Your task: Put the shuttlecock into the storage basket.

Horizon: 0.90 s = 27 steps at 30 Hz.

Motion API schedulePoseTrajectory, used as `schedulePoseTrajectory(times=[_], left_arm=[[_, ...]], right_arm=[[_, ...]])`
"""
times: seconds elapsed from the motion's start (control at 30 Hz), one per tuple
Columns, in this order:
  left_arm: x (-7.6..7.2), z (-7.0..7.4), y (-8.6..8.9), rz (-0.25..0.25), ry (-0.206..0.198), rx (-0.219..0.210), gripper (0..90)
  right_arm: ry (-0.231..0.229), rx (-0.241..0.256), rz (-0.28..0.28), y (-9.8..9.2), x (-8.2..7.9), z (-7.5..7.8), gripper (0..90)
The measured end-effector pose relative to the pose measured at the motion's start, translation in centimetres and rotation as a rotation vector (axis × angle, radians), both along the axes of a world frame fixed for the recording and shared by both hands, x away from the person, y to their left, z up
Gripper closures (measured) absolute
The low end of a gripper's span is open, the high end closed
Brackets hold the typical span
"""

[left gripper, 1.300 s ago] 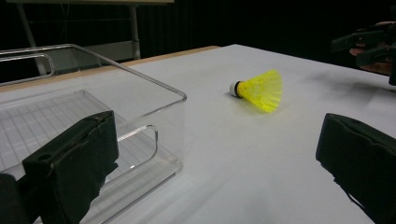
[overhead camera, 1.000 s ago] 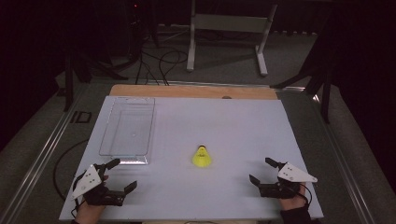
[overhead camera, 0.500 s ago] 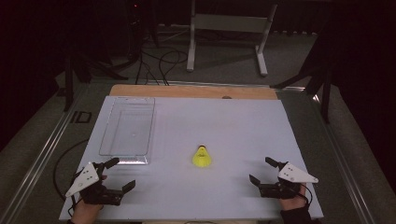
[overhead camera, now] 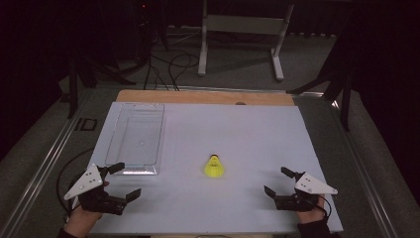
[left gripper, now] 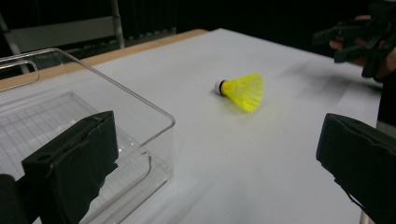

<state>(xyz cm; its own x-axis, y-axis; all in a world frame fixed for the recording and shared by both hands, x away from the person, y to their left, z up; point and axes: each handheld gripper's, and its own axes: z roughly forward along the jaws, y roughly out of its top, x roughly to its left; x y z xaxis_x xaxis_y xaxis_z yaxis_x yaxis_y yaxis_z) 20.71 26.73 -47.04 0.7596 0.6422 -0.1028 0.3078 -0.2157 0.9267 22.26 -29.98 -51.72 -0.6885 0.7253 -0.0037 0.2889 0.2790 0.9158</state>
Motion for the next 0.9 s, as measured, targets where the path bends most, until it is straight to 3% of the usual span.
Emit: schedulePoseTrajectory(times=[0.07, 0.27, 0.37, 0.53, 0.67, 0.9], left_arm=[[0.2, 0.5, -0.1, -0.018, 0.009, 0.034, 0.0], [0.5, 0.7, -0.5, -0.042, 0.048, 0.059, 0.0], [0.7, 0.9, -1.1, -0.078, 0.077, 0.093, 0.0], [1.0, 1.1, -1.5, -0.097, 0.099, 0.126, 0.0], [1.3, 1.4, -2.1, -0.122, 0.128, 0.179, 0.0], [1.5, 1.8, -3.0, -0.108, 0.165, 0.258, 0.0]], right_arm=[[0.001, 0.006, 0.0, 0.0, 0.0, 0.0, 9.9], [0.001, 0.009, 0.001, 0.0, -0.1, 0.0, 9.9], [0.004, 0.01, 0.006, 0.0, 0.0, 0.0, 9.9], [0.005, 0.01, 0.011, 0.0, 0.0, 0.0, 9.9], [0.005, 0.009, 0.011, 0.1, 0.0, 0.0, 9.9], [0.0, 0.007, 0.014, 0.1, 0.0, 0.1, 9.9]])
